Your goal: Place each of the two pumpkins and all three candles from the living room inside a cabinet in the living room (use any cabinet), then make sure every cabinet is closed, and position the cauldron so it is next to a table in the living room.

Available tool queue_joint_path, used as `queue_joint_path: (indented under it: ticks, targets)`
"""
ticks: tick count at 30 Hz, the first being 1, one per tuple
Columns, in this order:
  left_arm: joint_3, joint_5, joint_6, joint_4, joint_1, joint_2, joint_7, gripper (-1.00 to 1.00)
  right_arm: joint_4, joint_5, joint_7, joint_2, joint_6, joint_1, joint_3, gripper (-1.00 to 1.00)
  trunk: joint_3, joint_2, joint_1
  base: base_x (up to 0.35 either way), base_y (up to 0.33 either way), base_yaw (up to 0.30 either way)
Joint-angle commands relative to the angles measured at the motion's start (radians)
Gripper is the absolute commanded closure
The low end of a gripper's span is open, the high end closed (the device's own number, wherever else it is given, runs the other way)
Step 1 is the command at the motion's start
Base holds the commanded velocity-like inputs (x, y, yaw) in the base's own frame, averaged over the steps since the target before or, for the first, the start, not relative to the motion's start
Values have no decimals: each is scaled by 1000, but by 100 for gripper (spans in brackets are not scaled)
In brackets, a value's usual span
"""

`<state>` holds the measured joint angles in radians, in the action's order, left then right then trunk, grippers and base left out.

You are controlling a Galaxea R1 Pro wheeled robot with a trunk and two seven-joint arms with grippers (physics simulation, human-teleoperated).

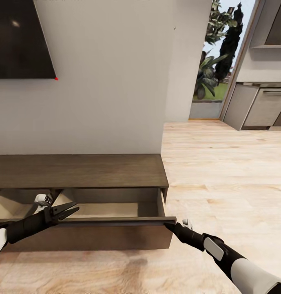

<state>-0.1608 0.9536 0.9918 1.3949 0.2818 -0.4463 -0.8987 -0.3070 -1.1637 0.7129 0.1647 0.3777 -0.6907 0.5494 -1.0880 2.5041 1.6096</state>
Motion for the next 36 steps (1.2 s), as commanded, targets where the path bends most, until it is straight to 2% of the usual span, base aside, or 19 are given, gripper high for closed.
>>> queue_joint_path:
  ticks: [1,36]
  targets:
    - [0,-1,4,0,0,0,-3,-100,-57,-25,15,0,16,-1,3,100,-1,1,-1,-38,0,0]
    - [-2,-1,4,1,0,0,-3,-100,-57,-25,15,2,15,-1,3,100,-1,1,-1,-57,0,0]
